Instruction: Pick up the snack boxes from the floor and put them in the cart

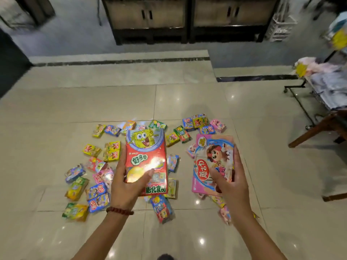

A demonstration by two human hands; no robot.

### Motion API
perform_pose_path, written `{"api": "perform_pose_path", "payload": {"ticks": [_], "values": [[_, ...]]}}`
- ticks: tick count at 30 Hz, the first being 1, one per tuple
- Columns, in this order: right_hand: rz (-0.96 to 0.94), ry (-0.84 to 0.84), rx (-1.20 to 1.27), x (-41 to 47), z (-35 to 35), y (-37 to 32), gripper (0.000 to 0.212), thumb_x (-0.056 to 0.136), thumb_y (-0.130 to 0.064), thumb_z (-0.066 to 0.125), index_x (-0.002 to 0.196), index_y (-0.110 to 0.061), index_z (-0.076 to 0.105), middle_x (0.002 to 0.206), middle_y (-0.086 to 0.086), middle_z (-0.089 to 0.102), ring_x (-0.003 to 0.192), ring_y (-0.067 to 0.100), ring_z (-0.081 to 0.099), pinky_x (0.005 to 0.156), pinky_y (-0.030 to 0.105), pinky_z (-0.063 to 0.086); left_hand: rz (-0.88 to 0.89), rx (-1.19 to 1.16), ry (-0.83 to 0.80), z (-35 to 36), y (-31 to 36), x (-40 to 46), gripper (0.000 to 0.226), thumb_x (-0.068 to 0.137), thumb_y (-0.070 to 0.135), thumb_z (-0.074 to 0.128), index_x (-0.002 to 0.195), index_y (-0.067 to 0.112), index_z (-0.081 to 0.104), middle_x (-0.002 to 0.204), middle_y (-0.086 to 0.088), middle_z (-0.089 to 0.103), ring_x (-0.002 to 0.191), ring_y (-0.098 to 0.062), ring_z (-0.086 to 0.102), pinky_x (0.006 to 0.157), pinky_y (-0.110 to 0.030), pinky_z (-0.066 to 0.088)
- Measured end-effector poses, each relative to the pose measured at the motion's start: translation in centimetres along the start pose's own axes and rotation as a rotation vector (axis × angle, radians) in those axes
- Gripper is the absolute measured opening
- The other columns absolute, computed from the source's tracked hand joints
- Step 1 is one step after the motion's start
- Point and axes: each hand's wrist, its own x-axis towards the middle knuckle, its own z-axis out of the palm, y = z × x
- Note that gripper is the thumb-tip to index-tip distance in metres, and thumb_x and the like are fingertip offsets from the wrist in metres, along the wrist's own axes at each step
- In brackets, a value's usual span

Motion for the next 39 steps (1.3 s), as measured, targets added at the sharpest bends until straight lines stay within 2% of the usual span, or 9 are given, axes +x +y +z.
{"api": "perform_pose_path", "payload": {"ticks": [4, 8, 10, 13, 17, 21, 25, 34, 39], "values": [[-0.077, -0.175, 0.094, -1.5, 2.8, -6.7, 0.082, 0.070, -0.033, 0.079, 0.135, -0.057, 0.035, 0.146, -0.012, 0.044, 0.129, 0.009, 0.049, 0.098, 0.050, 0.049, 0.045, 0.019, 0.189, -4.9, 5.5, -2.6, 0.091, 0.053, 0.050, 0.081, 0.130, 0.064, 0.034, 0.141, 0.008, 0.048, 0.128, -0.020, 0.049, 0.098, -0.053, 0.045], [-0.198, -0.368, 0.074, -3.1, 7.7, -12.5, 0.079, 0.070, -0.041, 0.082, 0.131, -0.060, 0.036, 0.141, -0.017, 0.049, 0.122, 0.001, 0.053, 0.101, 0.040, 0.048, 0.119, -0.027, 0.334, -10.1, 11.1, -5.7, 0.087, 0.070, 0.015, 0.083, 0.139, 0.042, 0.036, 0.138, 0.006, 0.050, 0.114, -0.001, 0.056, 0.086, -0.021, 0.052], [-0.242, -0.469, 0.067, -4.7, 10.8, -15.1, 0.077, 0.071, -0.033, 0.077, 0.129, -0.062, 0.036, 0.132, -0.018, 0.055, 0.102, -0.006, 0.059, 0.088, 0.033, 0.051, 0.157, -0.027, 0.419, -13.4, 13.3, -7.3, 0.086, 0.072, 0.002, 0.077, 0.140, 0.033, 0.036, 0.132, 0.008, 0.053, 0.102, 0.010, 0.059, 0.076, -0.009, 0.049], [-0.239, -0.642, 0.097, -8.0, 15.5, -18.2, 0.079, 0.079, -0.016, 0.077, 0.137, -0.051, 0.036, 0.113, -0.021, 0.067, 0.079, -0.003, 0.063, 0.076, 0.047, 0.055, 0.153, -0.023, 0.565, -19.0, 15.4, -10.3, 0.093, 0.065, 0.014, 0.086, 0.142, 0.030, 0.038, 0.127, 0.004, 0.060, 0.104, -0.009, 0.064, 0.083, -0.026, 0.055], [-0.222, -0.866, 0.134, -13.4, 21.9, -20.6, 0.077, 0.078, -0.022, 0.074, 0.143, -0.040, 0.038, 0.115, -0.009, 0.068, 0.098, 0.019, 0.068, 0.081, 0.047, 0.057, 0.169, -0.068, 0.768, -26.0, 17.6, -15.4, 0.096, 0.056, 0.027, 0.085, 0.139, 0.041, 0.038, 0.125, 0.005, 0.062, 0.105, -0.018, 0.065, 0.086, -0.043, 0.055], [-0.238, -1.049, 0.124, -20.1, 28.6, -21.9, 0.073, 0.082, -0.013, 0.072, 0.143, -0.036, 0.040, 0.100, -0.017, 0.071, 0.089, 0.013, 0.068, 0.076, 0.044, 0.058, 0.198, -0.064, 0.953, -32.4, 18.2, -20.9, 0.087, 0.071, 0.003, 0.080, 0.142, 0.029, 0.037, 0.126, -0.001, 0.060, 0.101, -0.014, 0.066, 0.081, -0.035, 0.057], [-0.250, -1.212, 0.110, -28.2, 34.7, -22.1, 0.071, 0.082, -0.011, 0.072, 0.141, -0.037, 0.041, 0.100, -0.015, 0.070, 0.086, 0.011, 0.070, 0.068, 0.037, 0.059, 0.190, -0.023, 1.106, -39.0, 17.4, -27.3, 0.082, 0.070, 0.013, 0.078, 0.132, 0.046, 0.036, 0.125, 0.011, 0.058, 0.096, -0.001, 0.065, 0.078, -0.027, 0.057], [-0.180, -1.523, 0.098, -49.1, 44.4, -20.6, 0.071, 0.082, -0.014, 0.073, 0.142, -0.033, 0.041, 0.121, -0.003, 0.064, 0.095, 0.012, 0.069, 0.066, 0.028, 0.058, 0.153, 0.030, 1.365, -53.6, 15.8, -42.4, 0.080, 0.074, 0.011, 0.077, 0.128, 0.054, 0.036, 0.133, 0.003, 0.055, 0.112, -0.018, 0.060, 0.087, -0.045, 0.055], [-0.176, -1.607, 0.072, -57.1, 47.6, -20.2, 0.072, 0.082, -0.016, 0.073, 0.137, -0.044, 0.035, 0.112, -0.011, 0.063, 0.085, 0.006, 0.070, 0.057, 0.022, 0.055, 0.115, 0.024, 1.440, -59.0, 14.6, -47.1, 0.084, 0.073, 0.014, 0.079, 0.130, 0.054, 0.032, 0.125, 0.010, 0.058, 0.100, -0.006, 0.064, 0.072, -0.028, 0.058]]}}
